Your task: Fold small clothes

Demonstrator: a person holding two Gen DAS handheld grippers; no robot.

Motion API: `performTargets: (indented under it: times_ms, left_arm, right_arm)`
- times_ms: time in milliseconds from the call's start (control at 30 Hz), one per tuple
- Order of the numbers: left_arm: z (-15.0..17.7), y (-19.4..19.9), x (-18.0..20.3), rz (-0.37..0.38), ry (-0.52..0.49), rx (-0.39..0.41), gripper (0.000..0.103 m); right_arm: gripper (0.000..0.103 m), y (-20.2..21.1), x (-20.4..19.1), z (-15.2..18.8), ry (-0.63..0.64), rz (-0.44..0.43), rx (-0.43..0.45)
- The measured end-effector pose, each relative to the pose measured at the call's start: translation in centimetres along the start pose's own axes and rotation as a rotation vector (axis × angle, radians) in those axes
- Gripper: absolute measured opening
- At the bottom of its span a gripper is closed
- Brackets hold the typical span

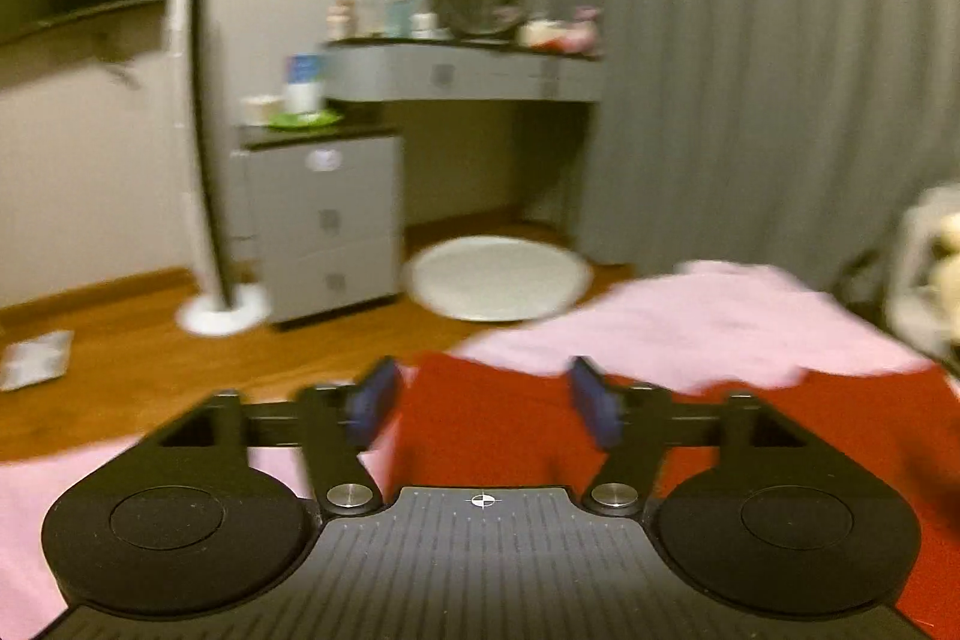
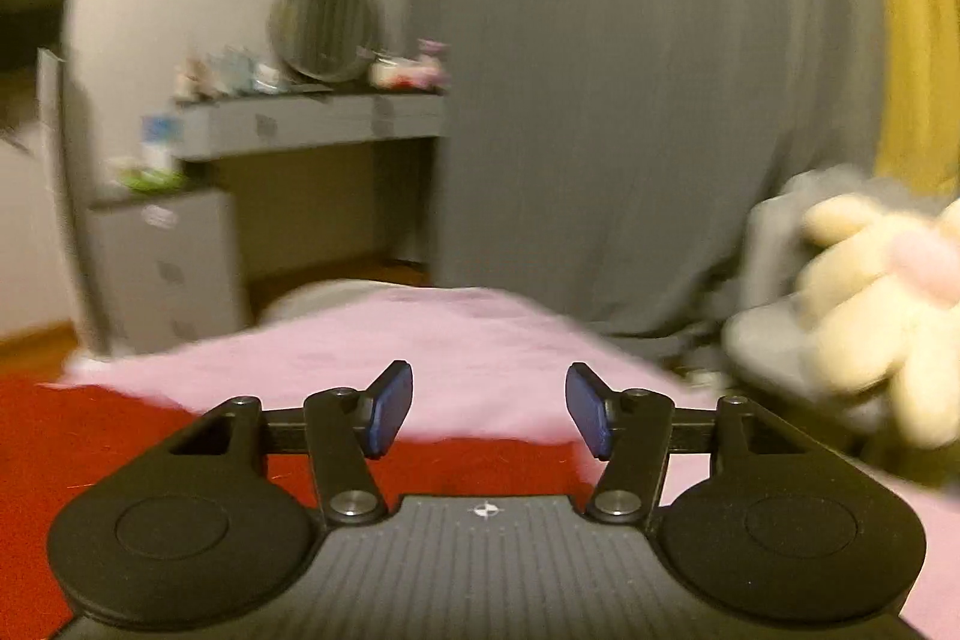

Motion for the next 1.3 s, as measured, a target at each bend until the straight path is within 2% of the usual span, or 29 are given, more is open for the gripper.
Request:
performTargets:
  times_ms: [67, 100, 200, 233, 267, 333, 367, 400, 467, 533, 567, 600, 633, 667, 733, 833, 900, 967, 1000, 1033, 1067, 1133, 1167, 1233, 1300]
  left_arm:
    - [1.5, -0.6, 2.2, 0.085, 0.008, -0.032, 0.080]
    - [2.3, -1.4, 2.9, 0.100, 0.015, -0.059, 0.081]
    - [4.7, -3.8, 2.9, 0.062, 0.046, -0.115, 0.081]
    - [5.3, -4.4, 2.5, 0.041, 0.043, -0.114, 0.081]
    - [5.6, -4.8, 2.0, 0.020, 0.020, -0.099, 0.081]
    - [6.0, -5.0, 0.7, -0.076, -0.033, -0.085, 0.081]
    - [6.1, -5.0, -0.1, -0.068, -0.007, -0.085, 0.081]
    - [6.1, -4.7, -1.0, -0.046, 0.044, -0.079, 0.082]
    - [6.1, -4.3, -2.2, -0.061, 0.081, -0.072, 0.081]
    - [6.4, -3.7, -3.1, -0.075, 0.099, -0.073, 0.084]
    - [6.5, -3.4, -3.6, -0.087, 0.123, -0.087, 0.089]
    - [6.7, -2.8, -3.9, -0.084, 0.167, -0.104, 0.089]
    - [6.7, -2.6, -4.2, -0.059, 0.211, -0.120, 0.089]
    - [7.1, -1.9, -4.6, -0.043, 0.247, -0.138, 0.089]
    - [7.4, -0.2, -5.3, -0.004, 0.272, -0.155, 0.089]
    - [8.0, 1.7, -6.0, 0.058, 0.265, -0.182, 0.089]
    - [8.7, 2.7, -6.3, 0.093, 0.267, -0.217, 0.088]
    - [9.8, 3.7, -6.2, 0.134, 0.256, -0.260, 0.087]
    - [10.2, 4.1, -6.0, 0.152, 0.241, -0.276, 0.086]
    - [10.5, 4.5, -5.7, 0.166, 0.225, -0.289, 0.084]
    - [10.7, 4.5, -5.4, 0.176, 0.215, -0.299, 0.082]
    - [10.7, 4.8, -5.3, 0.188, 0.225, -0.307, 0.076]
    - [10.6, 4.9, -5.2, 0.198, 0.241, -0.313, 0.068]
    - [10.6, 5.1, -5.1, 0.197, 0.258, -0.319, 0.066]
    - [10.7, 4.7, -5.2, 0.183, 0.258, -0.332, 0.066]
  right_arm:
    - [0.055, 0.6, -4.2, 2.1, 0.032, -0.160, -0.042]
    - [0.054, 0.7, -6.4, 3.3, 0.063, -0.222, -0.066]
    - [0.052, -0.6, -10.5, 6.3, 0.206, -0.255, -0.127]
    - [0.052, -1.3, -10.7, 7.0, 0.240, -0.240, -0.135]
    - [0.057, -1.8, -10.2, 7.3, 0.253, -0.222, -0.119]
    - [0.069, -2.1, -8.2, 7.0, 0.237, -0.185, -0.094]
    - [0.071, -2.1, -6.7, 6.7, 0.238, -0.134, -0.073]
    - [0.071, -2.4, -4.7, 6.7, 0.251, -0.044, -0.070]
    - [0.064, -2.9, 1.3, 7.0, 0.140, 0.079, -0.105]
    - [0.065, -2.0, 6.2, 7.3, 0.010, 0.184, -0.110]
    - [0.067, -1.2, 8.4, 7.6, -0.050, 0.224, -0.123]
    - [0.068, -0.3, 9.5, 7.7, -0.091, 0.233, -0.131]
    - [0.063, 1.3, 10.2, 7.6, -0.125, 0.242, -0.134]
    - [0.055, 2.8, 10.4, 7.7, -0.141, 0.229, -0.132]
    - [0.055, 5.4, 10.2, 8.2, -0.204, 0.149, -0.139]
    - [0.056, 7.8, 9.5, 10.4, -0.293, -0.028, -0.213]
    - [0.060, 8.3, 8.7, 11.8, -0.269, -0.077, -0.246]
    - [0.060, 8.3, 8.3, 12.5, -0.256, -0.089, -0.264]
    - [0.057, 7.9, 7.5, 12.4, -0.254, -0.088, -0.261]
    - [0.038, 7.9, 7.5, 12.2, -0.253, -0.089, -0.262]
    - [0.026, 8.1, 7.3, 12.0, -0.259, -0.100, -0.264]
    - [0.017, 8.3, 7.0, 11.0, -0.229, -0.101, -0.249]
    - [0.015, 8.8, 7.2, 10.5, -0.225, -0.103, -0.234]
    - [0.015, 9.1, 7.5, 10.3, -0.241, -0.089, -0.225]
    - [0.014, 8.6, 8.7, 10.7, -0.211, 0.020, -0.247]
Point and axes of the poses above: each gripper's, at about its wrist camera, not at the fingertips, and y roughly against the way its jaws point, x to its right, z to its underside, the point moved 7 cm from there along -y, roughly the way its jaws point, and after that the axes turned 4 degrees about z, right-handed, at the moved point
